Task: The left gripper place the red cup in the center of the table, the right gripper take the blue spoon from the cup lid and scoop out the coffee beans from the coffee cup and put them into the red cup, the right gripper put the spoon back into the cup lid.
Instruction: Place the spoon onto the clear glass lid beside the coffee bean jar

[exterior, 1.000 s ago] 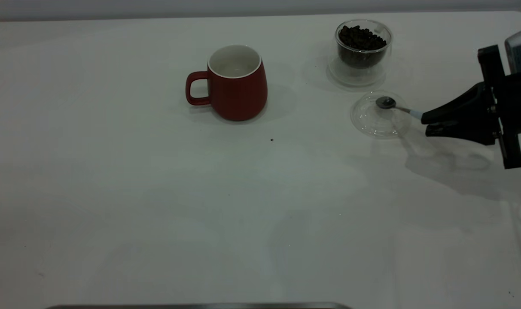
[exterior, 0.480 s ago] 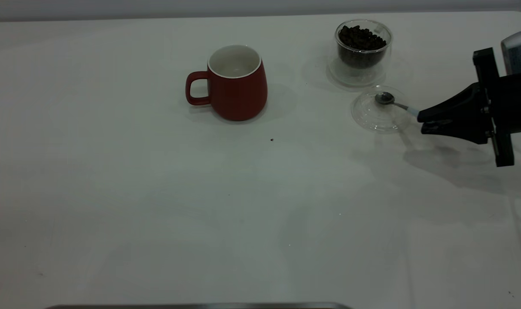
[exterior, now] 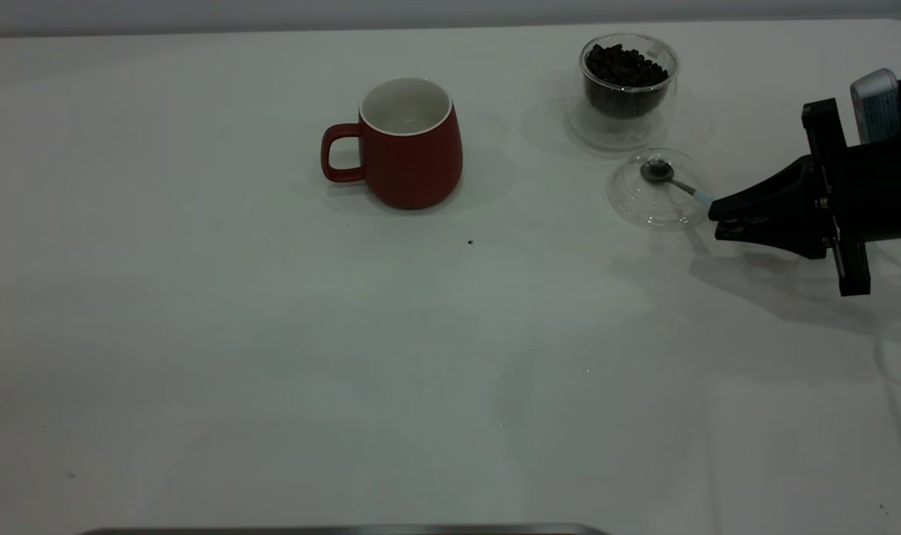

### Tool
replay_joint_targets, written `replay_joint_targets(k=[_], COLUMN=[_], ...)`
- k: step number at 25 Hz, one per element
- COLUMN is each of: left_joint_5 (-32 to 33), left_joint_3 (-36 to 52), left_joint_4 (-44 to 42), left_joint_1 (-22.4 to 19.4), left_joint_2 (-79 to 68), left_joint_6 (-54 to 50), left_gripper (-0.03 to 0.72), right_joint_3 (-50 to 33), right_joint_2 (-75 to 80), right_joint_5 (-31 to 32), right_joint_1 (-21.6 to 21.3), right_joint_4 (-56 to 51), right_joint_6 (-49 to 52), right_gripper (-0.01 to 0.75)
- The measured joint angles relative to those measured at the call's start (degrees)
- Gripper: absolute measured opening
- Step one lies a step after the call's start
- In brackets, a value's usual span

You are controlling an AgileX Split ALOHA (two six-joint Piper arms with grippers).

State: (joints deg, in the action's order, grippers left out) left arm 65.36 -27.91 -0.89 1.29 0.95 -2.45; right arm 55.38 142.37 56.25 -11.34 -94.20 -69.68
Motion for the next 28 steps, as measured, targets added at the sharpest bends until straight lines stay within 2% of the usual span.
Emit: replay_joint_targets(k=[7,10,13,18,21,28], left_joint_5=[0.0,0.0,0.0,0.0,0.0,0.0], left_joint_3=[0.0,0.0,0.0,0.0,0.0,0.0], left_joint_4=[0.0,0.0,0.0,0.0,0.0,0.0], left_joint_1=[0.0,0.0,0.0,0.0,0.0,0.0], left_joint_2=[0.0,0.0,0.0,0.0,0.0,0.0], left_joint_6=[0.0,0.0,0.0,0.1,0.2,0.2], left_gripper=[0.587,0.587,0.587,0.587,0.587,0.587], right_joint_3=[0.0,0.0,0.0,0.0,0.0,0.0], right_joint_2=[0.6,0.6,0.7,0.7,0.7,-1.2], right_joint_5=[0.0,-0.1,-0.2,-0.3,-0.3,-4.7], right_joint_1=[0.0,0.0,0.0,0.0,0.0,-0.6], right_joint_4=[-0.6,-0.7,-0.7,-0.8,-0.9,8.2], right_joint_6=[-0.5,-0.6,-0.6,-0.4,0.0,9.4], right_gripper=[0.11,0.133,0.209,0.411,0.492,0.52])
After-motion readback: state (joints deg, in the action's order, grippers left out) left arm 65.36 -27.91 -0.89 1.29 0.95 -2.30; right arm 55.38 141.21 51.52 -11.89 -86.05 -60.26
